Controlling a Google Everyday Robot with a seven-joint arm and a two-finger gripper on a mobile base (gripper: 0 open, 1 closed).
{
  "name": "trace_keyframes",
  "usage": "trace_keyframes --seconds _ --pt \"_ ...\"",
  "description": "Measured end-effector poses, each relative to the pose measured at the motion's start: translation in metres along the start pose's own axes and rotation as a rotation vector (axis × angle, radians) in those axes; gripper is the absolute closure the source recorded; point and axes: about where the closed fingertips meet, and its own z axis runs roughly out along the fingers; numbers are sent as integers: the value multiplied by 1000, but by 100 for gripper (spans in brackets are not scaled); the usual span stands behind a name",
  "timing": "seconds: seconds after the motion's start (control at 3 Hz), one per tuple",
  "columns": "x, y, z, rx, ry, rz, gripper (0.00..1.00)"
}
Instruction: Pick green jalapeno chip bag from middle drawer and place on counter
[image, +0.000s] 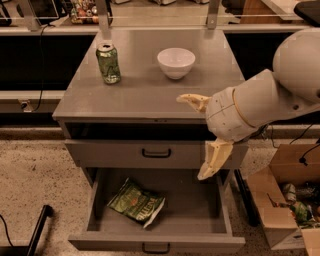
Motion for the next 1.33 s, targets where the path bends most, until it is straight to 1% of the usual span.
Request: trace_keyframes --seconds 0.33,0.67,1.0,1.33 --pt "1 10 37 -63 2 -27 0" --pt "5 34 98 -72 -52 -84 0" --pt "6 51 148 -18 -76 -256 0" --pt "3 34 154 54 -60 -333 0"
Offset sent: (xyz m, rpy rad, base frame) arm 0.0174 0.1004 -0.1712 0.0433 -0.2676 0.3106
